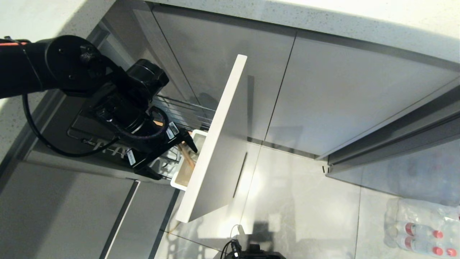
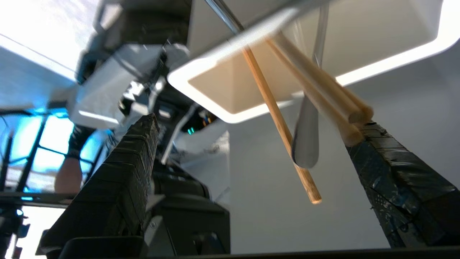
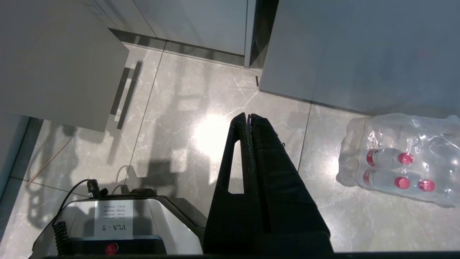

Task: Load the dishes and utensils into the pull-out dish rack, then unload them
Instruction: Take the chopsticks out of the cupboard

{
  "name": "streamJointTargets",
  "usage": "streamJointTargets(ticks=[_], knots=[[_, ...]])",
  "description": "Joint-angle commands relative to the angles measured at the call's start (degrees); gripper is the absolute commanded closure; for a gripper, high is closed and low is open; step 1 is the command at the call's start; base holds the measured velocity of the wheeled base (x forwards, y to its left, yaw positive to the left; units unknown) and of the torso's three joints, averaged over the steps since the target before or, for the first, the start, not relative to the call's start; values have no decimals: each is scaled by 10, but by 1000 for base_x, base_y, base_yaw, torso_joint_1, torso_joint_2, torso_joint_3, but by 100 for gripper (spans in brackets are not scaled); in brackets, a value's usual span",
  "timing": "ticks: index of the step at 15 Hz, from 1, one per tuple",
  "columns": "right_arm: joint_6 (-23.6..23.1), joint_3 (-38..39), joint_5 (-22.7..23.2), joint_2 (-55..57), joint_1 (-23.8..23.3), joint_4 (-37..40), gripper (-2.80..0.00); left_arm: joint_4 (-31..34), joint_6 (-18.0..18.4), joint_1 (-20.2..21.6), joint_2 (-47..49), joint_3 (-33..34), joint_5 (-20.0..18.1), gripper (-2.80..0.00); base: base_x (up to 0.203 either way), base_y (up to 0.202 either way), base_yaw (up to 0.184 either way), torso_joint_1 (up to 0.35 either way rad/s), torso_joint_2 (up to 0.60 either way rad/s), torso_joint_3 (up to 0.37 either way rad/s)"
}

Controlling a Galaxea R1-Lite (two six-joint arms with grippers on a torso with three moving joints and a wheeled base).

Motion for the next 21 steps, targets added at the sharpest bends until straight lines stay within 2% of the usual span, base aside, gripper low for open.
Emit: streamJointTargets(ticks=[1,7,12,13,21], knots=[[0,0,0,0,0,0,0,3,-3,0,5,2,-4,-280,0,0,0,0,0,0],[0,0,0,0,0,0,0,-47,-9,3,13,20,-4,-280,0,0,0,0,0,0],[0,0,0,0,0,0,0,-51,-11,7,11,22,-4,-280,0,0,0,0,0,0],[0,0,0,1,0,0,0,-51,-11,7,11,22,-4,0,0,0,0,0,0,0],[0,0,0,1,0,0,0,-50,-14,6,7,22,-4,0,0,0,0,0,0,0]])
